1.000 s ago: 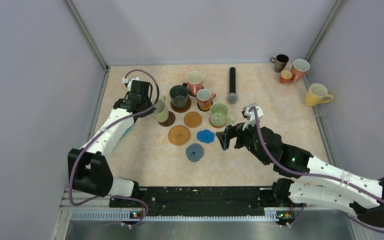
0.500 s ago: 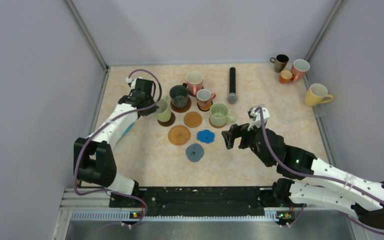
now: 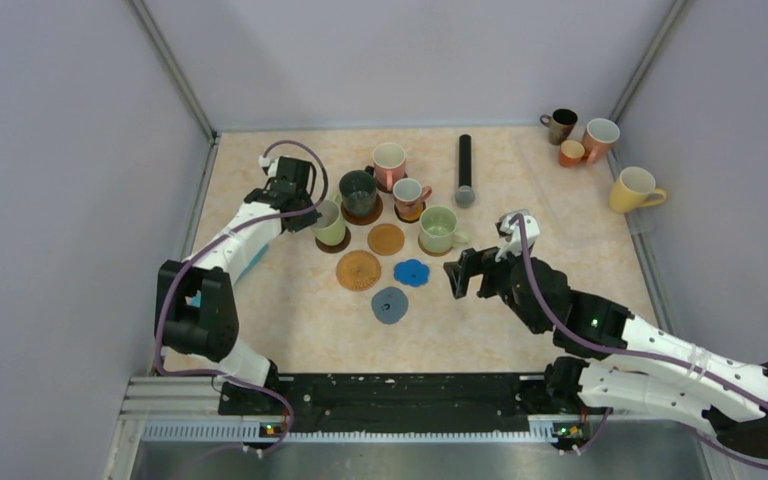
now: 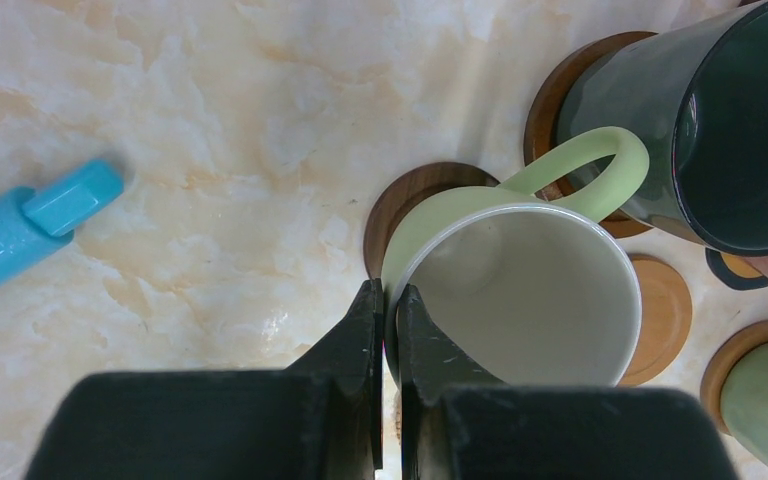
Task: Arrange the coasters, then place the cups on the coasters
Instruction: Place the cup on the coaster.
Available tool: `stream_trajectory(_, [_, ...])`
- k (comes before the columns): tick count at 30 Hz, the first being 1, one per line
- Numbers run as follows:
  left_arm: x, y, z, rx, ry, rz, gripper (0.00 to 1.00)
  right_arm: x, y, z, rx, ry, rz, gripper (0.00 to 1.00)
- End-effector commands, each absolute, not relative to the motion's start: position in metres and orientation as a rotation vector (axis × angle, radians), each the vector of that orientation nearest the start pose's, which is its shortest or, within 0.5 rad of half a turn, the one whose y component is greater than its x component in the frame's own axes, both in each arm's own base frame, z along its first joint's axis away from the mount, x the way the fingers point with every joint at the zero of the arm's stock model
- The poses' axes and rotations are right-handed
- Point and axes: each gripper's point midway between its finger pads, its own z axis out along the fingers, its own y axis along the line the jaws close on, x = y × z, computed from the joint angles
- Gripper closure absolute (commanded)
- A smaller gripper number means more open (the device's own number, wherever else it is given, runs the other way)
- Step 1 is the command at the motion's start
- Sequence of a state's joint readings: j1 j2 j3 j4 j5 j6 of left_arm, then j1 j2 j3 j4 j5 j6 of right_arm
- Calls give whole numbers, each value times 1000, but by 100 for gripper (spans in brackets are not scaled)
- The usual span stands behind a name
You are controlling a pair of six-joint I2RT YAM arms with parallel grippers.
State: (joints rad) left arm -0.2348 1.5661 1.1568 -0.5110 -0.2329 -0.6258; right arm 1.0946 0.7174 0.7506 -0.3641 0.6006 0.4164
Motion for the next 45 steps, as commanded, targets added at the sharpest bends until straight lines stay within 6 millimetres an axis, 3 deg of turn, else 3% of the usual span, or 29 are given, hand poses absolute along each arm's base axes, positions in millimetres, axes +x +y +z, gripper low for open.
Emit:
stream_trajectory(1, [413,-81,156,-569,2247,-155,100,199,197,249,-201,1842,496,1])
stream_trajectory(14, [412,-81,147,-552,2282,-141,100,201,198,242,-219,1853,466,1])
stream_trajectory(20, [411,-82,145,-554,2291,-141,92,202,199,240,-227,1851,463,1])
stream_trajectory(26, [409,-80,149,-546,2285,-131,74,201,200,239,-248,1849,462,1])
stream_trajectory(31, [403,-80,155,-554,2284,-145,39,203,204,235,-267,1849,453,1])
stream_trajectory(36, [395,-85,188,-532,2225,-222,29,202,218,228,-319,1873,476,1])
stream_trajectory(42, [376,-93,256,-415,2085,-360,19,208,223,223,-272,1899,457,1])
stream_trajectory(43, [370,-95,269,-390,2059,-388,7,210,222,219,-250,1904,446,1])
stream_trajectory(45, [361,-102,284,-333,2034,-440,1,214,219,214,-224,1903,419,1])
